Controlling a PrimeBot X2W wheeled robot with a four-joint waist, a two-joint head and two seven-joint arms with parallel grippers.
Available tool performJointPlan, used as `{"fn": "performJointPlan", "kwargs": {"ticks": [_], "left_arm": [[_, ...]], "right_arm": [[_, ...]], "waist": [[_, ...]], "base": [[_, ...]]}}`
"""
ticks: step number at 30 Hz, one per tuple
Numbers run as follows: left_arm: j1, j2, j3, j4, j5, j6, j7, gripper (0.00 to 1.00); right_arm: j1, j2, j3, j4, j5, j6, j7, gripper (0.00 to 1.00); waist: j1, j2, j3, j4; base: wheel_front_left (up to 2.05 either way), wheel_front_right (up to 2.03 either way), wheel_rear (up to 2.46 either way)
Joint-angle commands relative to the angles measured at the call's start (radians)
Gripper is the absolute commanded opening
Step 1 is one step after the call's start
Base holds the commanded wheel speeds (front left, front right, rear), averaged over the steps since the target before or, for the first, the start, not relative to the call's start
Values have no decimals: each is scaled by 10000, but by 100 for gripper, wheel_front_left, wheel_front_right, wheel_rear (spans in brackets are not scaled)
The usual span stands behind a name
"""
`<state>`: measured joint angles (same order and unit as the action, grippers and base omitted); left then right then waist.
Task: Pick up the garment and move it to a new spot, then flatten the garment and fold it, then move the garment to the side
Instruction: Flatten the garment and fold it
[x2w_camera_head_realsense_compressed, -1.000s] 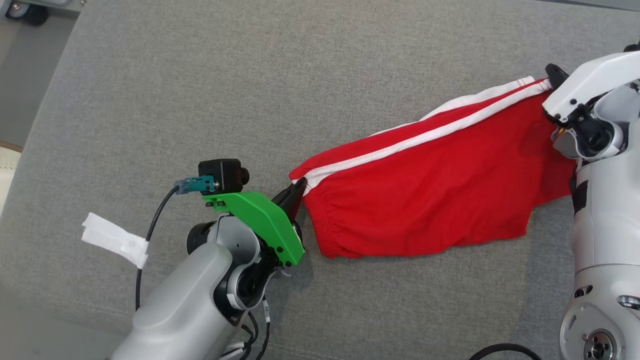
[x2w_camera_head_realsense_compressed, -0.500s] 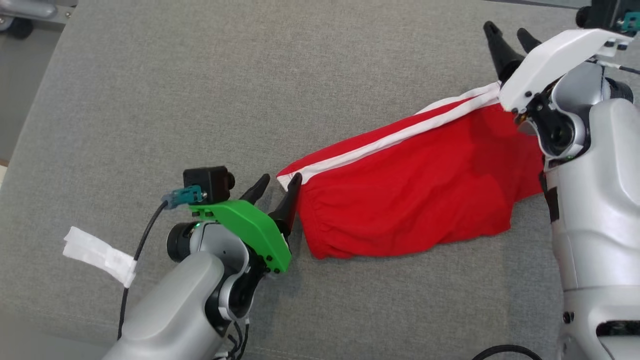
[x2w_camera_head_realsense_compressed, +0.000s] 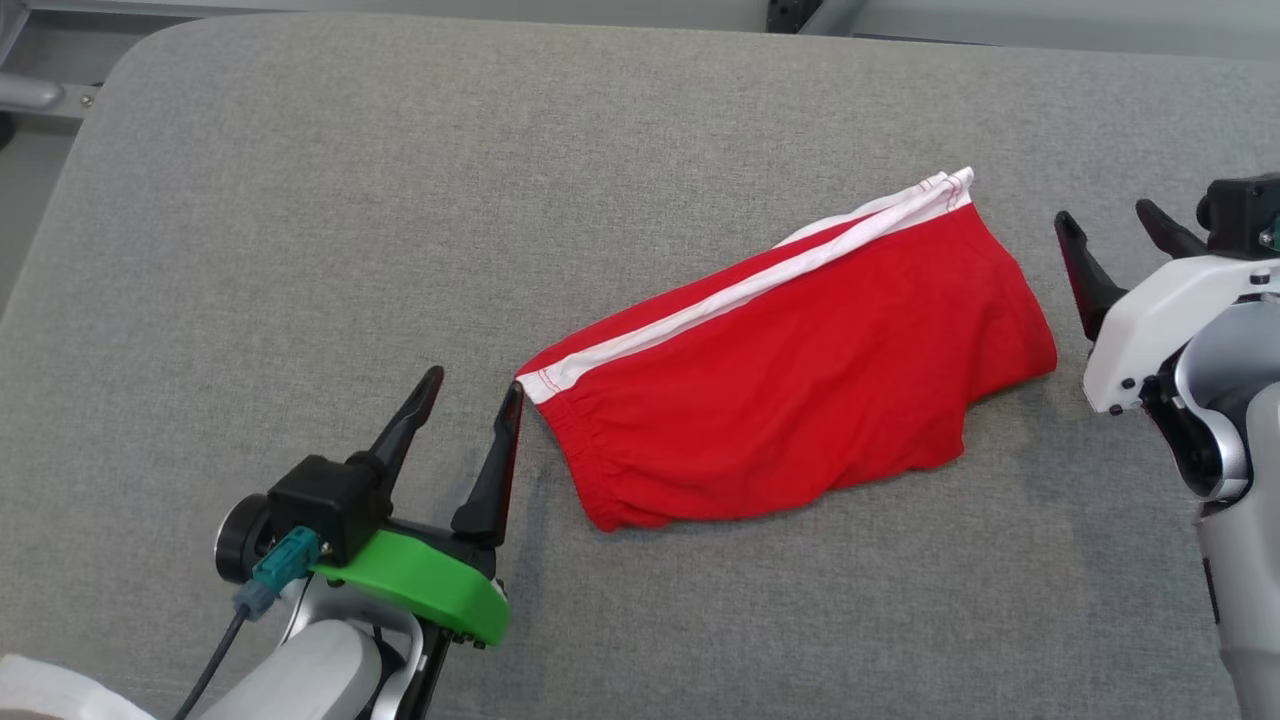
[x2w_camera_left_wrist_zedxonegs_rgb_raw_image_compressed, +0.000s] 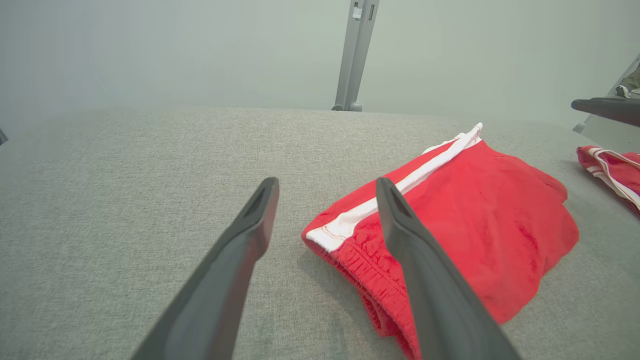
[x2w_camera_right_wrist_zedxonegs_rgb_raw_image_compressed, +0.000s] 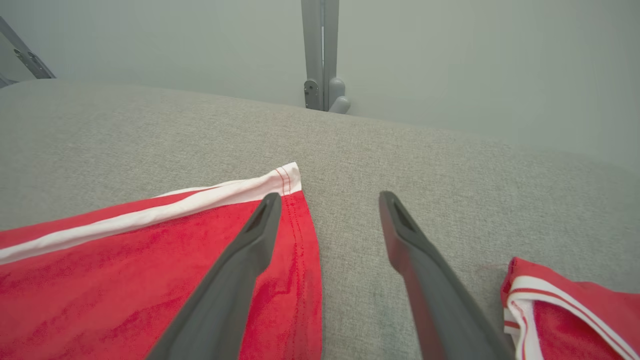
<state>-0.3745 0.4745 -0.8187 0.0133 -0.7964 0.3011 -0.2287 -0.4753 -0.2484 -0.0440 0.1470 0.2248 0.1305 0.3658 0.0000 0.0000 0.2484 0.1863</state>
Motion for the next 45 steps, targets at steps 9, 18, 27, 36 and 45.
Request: {"fn": "performJointPlan", "kwargs": {"ticks": [9, 18, 27, 36, 45], "left_arm": [[696, -489, 1168, -37, 1091, -320, -359, 100], [1293, -1403, 2207, 662, 1899, -1104, -364, 100], [1603, -2059, 2918, 1289, 2503, -1744, -366, 100], [1900, -2199, 3229, 1688, 2889, -2191, -366, 100], [2654, -2402, 3777, 1928, 3443, -2840, -367, 100]], "right_arm": [[-214, -273, -268, 1679, -17, -1, 673, 100], [-982, -633, -282, 3408, 324, -3, 1068, 100], [-994, -620, 225, 4163, 2018, 2, 2085, 0], [-963, -643, -730, 3975, 2838, -9, 1946, 0], [-178, -624, -2161, 3295, 3320, -7, 2645, 0]], "waist": [[0, 0, 704, 1026], [0, 0, 841, 1713], [0, 0, 728, 1770], [0, 0, 396, 1379], [0, 0, -415, 745]], "base": [[0, 0, 0], [0, 0, 0], [0, 0, 0], [0, 0, 0], [0, 0, 0]]}}
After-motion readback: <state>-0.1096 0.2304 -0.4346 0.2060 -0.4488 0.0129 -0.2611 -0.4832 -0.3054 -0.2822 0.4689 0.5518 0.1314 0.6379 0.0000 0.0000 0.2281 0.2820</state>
